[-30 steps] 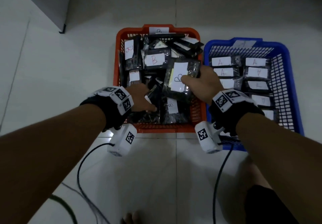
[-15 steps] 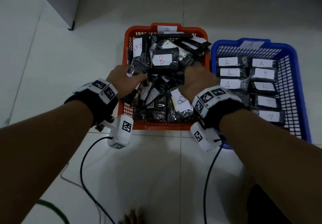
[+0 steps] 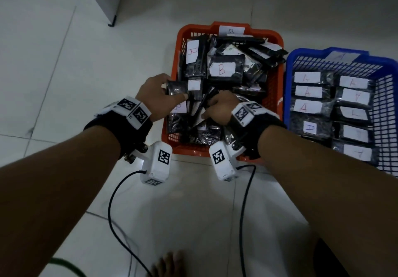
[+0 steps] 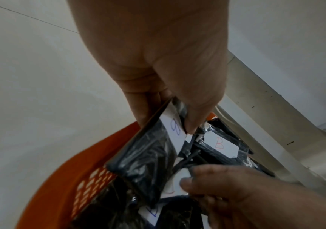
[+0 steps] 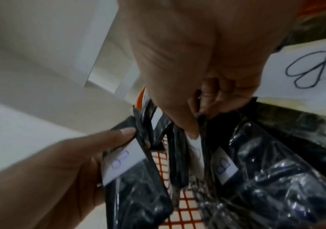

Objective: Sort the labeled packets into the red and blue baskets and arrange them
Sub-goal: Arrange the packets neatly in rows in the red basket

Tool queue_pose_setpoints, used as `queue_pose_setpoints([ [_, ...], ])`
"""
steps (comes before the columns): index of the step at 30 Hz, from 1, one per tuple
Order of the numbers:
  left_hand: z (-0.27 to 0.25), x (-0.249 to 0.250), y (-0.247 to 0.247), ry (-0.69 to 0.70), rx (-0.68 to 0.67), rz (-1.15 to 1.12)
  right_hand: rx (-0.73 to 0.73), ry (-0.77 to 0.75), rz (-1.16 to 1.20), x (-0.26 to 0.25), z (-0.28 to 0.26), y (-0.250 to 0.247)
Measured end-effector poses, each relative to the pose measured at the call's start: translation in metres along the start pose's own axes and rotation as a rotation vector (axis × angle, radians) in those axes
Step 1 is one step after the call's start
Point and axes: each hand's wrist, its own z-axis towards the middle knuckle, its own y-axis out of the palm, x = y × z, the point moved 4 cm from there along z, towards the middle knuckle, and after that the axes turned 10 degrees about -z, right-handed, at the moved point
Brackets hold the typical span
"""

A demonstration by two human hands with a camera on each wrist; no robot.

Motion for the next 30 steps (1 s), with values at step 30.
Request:
queue_pose_setpoints([
  [30, 0.081, 0.091, 0.032, 0.455, 0.221, 0.257, 1.054, -0.132, -0.029, 0.019, -0.040, -0.110],
])
